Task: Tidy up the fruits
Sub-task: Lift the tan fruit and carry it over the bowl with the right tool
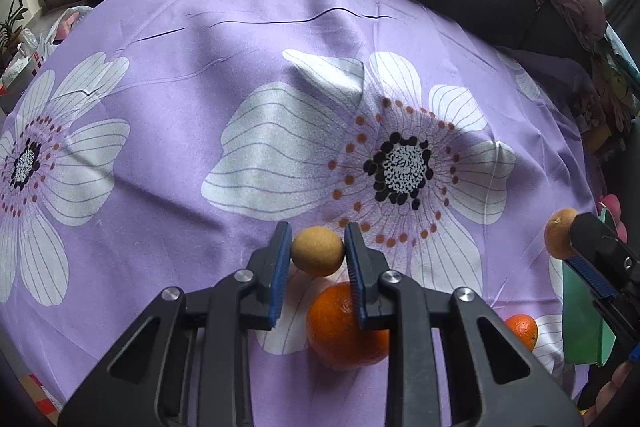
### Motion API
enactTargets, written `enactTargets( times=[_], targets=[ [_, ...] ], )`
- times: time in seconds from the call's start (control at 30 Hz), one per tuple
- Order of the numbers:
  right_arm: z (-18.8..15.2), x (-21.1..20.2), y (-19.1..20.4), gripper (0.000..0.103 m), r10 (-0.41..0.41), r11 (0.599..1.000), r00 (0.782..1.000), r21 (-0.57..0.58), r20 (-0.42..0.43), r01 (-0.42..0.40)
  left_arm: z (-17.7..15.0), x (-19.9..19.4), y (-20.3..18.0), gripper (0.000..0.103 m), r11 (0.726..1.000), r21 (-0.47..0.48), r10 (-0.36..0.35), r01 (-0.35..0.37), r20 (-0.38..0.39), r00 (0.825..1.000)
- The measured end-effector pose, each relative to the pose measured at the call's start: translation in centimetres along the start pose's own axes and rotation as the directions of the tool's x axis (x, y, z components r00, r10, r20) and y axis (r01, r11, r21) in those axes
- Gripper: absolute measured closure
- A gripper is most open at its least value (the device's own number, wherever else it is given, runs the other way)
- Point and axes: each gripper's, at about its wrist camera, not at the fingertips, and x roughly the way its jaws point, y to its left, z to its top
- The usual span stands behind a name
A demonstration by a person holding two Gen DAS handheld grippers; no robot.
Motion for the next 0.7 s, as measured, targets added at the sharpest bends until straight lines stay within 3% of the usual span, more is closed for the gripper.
enactTargets(
  times=[0.13,0.27,0.43,0.7],
  targets=[
    [-0.1,-1.0,0.1,0.073,-0.004,1.0,1.0,-0.01,0.025,0.005,-0.1,-2.7,-0.9,0.077,0.999,0.005,-0.036,0.036,0.081,0.996],
    [-0.2,-2.4,0.0,0.073,-0.025,0.999,0.997,-0.019,0.066,0.027,-0.5,-5.8,-2.6,0.077,0.996,0.04,-0.087,0.081,0.173,0.981],
    [-0.3,-4.9,-0.7,0.073,-0.036,0.999,0.992,-0.012,0.12,0.038,-1.4,-9.7,-5.6,0.077,0.989,0.104,-0.13,0.103,0.308,0.942],
    [-0.3,-9.5,-2.4,0.073,-0.165,0.986,0.953,0.03,0.253,0.163,-2.5,-13.0,-9.2,0.077,0.953,0.202,-0.285,0.224,0.363,0.887]
  ],
)
